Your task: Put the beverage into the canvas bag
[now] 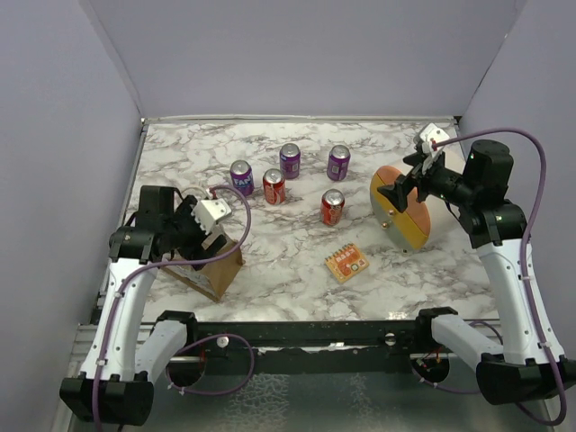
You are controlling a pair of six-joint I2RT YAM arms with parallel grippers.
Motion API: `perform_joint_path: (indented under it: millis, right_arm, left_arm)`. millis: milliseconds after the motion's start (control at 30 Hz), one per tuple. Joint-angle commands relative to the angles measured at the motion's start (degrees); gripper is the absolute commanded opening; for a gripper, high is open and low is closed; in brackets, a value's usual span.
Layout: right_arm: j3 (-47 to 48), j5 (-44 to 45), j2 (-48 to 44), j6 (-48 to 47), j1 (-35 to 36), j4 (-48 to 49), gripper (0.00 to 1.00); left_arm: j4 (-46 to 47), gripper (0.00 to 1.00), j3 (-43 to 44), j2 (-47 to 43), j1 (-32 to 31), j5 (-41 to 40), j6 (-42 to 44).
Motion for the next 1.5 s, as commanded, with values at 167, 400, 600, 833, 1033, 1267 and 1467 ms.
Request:
perform_joint_path:
  millis: [167, 400, 600, 833, 1033, 1267, 1467]
  right_arm:
    - [-0.86, -1.67, 0.05, 1.14, 0.43, 2.55, 1.0]
    - [-1.77, -3.43, 1.15, 0.44, 0.43, 3.29, 1.0]
    - [-0.26, -4.74, 5.19, 1.23, 0.5, 4.45, 1.0]
    - [0.86, -7.27, 10.46, -0.15, 2.18, 8.55, 1.0]
    - [1.08, -5.59, 13.86, -4.55, 8.04, 12.47, 1.0]
    - [-0.67, -0.48, 18.39, -11.39, 16.04, 15.25, 1.0]
    - [-1.38, 5.03, 24.96, -14.03, 20.12, 16.32, 1.0]
  left_arm:
    - [4.57, 0.77, -5.65, 1.61, 0.04, 8.65, 0.95]
    - [12.4, 0.62, -8.61, 3.16, -0.41, 12.11, -1.9]
    - [19.35, 0.36, -9.76, 5.95, -1.72, 16.09, -8.47]
    - [32.72, 0.2, -10.51, 7.69, -8.06, 13.76, -21.36]
    - [40.07, 0.16, -8.69, 14.33, -15.22, 8.18, -32.94]
    - [41.47, 0.1, -3.41, 22.23, -18.33, 2.5, -42.1]
    - [43.19, 0.23, -3.28, 22.8, -20.16, 6.21, -43.93]
